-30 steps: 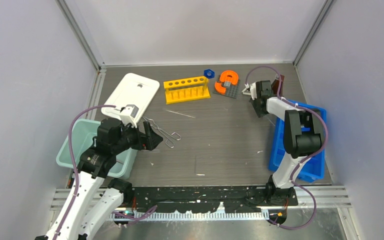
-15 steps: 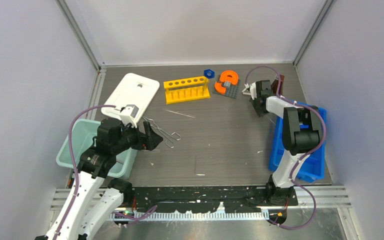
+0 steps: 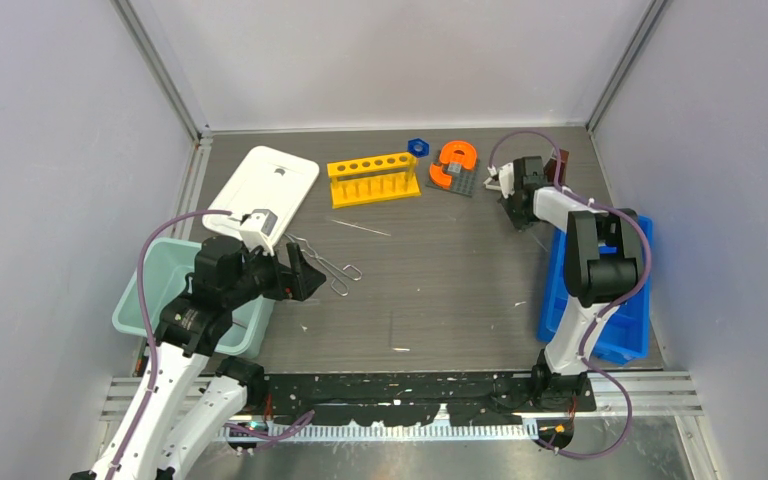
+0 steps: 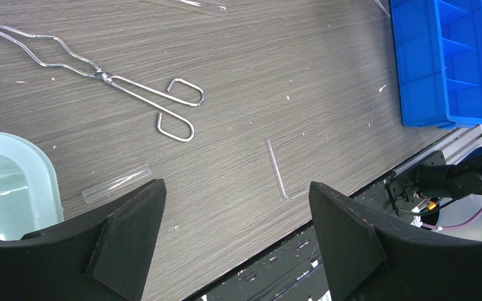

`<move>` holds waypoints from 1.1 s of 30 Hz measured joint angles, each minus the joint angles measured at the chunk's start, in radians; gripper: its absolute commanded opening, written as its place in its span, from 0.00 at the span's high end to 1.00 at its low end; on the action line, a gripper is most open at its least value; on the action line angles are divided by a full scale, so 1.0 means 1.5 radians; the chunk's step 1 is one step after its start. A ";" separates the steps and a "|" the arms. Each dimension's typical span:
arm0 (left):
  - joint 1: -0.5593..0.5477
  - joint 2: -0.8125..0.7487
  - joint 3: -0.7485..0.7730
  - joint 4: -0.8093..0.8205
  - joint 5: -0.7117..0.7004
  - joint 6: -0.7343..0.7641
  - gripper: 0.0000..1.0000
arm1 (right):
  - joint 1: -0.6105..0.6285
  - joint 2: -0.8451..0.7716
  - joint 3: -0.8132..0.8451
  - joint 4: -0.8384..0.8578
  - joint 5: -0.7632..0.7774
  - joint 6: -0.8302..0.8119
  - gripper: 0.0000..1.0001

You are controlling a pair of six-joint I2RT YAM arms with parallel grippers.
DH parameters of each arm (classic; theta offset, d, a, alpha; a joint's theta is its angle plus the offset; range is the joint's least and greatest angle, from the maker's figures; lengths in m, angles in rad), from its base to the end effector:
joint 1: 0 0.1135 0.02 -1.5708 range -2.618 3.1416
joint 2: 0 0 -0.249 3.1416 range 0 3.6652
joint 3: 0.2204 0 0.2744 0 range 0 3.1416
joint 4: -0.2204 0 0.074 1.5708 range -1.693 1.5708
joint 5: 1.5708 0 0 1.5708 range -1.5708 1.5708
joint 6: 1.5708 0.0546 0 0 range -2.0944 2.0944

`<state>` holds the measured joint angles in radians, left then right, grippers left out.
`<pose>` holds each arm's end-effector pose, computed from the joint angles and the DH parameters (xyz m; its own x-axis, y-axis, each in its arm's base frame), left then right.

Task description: Organize the chemistry lab equipment

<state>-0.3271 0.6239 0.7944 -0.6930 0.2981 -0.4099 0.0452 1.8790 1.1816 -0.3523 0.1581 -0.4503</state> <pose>0.1662 -0.0733 0.3005 -0.6519 -0.1811 -0.7364 0.3144 0.8191 -0.4798 0.4030 0.0096 0.1138 -0.7947 -0.4662 -0.3888 -0.3467 0.8743 -0.3396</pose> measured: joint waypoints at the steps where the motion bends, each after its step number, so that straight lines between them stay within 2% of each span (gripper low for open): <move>1: 0.000 0.000 0.000 0.000 0.000 0.000 0.13 | 0.000 0.000 0.003 -0.006 -0.006 -0.001 0.99; 9: 0.000 0.000 0.000 0.000 0.000 0.000 0.13 | 0.021 -0.008 0.013 -0.064 -0.037 -0.015 0.99; 17: 0.000 0.003 0.000 0.000 0.000 0.000 0.13 | 0.053 -0.068 0.023 -0.141 -0.020 -0.034 0.99; 27: 0.000 0.005 0.000 0.000 0.000 0.000 0.13 | 0.038 -0.194 0.045 -0.183 0.112 -0.055 0.99; 33: 0.000 0.013 0.000 0.000 0.001 0.000 0.14 | -0.029 -0.216 0.046 -0.182 0.181 -0.069 0.99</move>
<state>-0.3271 0.6434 0.7940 -0.6930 0.2989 -0.4099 0.0013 1.5555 1.2510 -0.6250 0.4290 -0.5537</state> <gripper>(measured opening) 0.870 0.034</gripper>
